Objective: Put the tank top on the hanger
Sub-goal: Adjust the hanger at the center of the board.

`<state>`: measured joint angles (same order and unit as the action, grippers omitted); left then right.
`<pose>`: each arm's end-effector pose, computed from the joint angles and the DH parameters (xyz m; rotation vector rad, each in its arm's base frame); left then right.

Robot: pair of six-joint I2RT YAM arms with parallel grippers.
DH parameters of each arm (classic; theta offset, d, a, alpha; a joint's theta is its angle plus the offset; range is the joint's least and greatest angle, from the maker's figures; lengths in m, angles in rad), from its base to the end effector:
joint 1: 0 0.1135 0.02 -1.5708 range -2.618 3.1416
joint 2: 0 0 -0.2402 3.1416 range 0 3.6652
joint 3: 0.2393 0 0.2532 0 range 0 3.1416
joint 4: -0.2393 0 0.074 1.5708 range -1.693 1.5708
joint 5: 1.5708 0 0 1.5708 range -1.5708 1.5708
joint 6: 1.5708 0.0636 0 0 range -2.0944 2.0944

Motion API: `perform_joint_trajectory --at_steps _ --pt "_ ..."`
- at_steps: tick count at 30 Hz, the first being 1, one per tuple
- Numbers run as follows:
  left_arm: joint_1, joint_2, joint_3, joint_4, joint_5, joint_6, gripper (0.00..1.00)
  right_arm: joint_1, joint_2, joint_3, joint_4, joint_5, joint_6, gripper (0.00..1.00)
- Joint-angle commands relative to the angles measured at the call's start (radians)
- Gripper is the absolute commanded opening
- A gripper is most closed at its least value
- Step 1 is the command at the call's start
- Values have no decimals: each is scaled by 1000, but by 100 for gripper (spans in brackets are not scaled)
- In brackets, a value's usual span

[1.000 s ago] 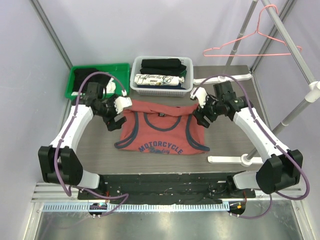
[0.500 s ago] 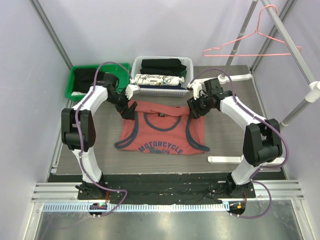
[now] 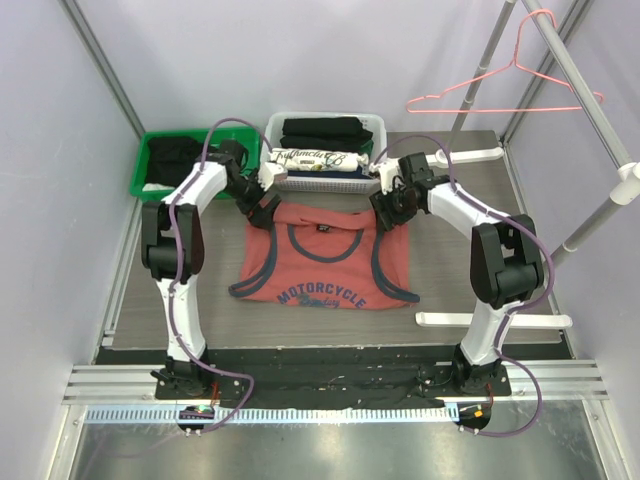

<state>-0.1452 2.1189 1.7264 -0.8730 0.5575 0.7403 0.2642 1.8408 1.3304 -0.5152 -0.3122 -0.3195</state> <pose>0.4244 -0.0961 0.1578 1.2308 2.3257 -0.6007 0.3789 0.1227 0.1622 -0.8457 2.4230 0.3835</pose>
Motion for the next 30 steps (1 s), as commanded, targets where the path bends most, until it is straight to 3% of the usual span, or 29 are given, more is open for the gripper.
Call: perform_joint_trajectory --at_steps 1,10,20,30 --pt "-5 -3 41 0 -33 4 100 -2 0 59 125 128 16 56" --pt "-17 -31 -40 291 -177 -119 100 0 32 67 343 386 46 56" --pt "-68 -54 -123 543 -401 -203 100 7 35 87 362 436 63 56" --pt "-73 -175 -223 697 -366 -297 100 12 21 90 359 455 73 57"
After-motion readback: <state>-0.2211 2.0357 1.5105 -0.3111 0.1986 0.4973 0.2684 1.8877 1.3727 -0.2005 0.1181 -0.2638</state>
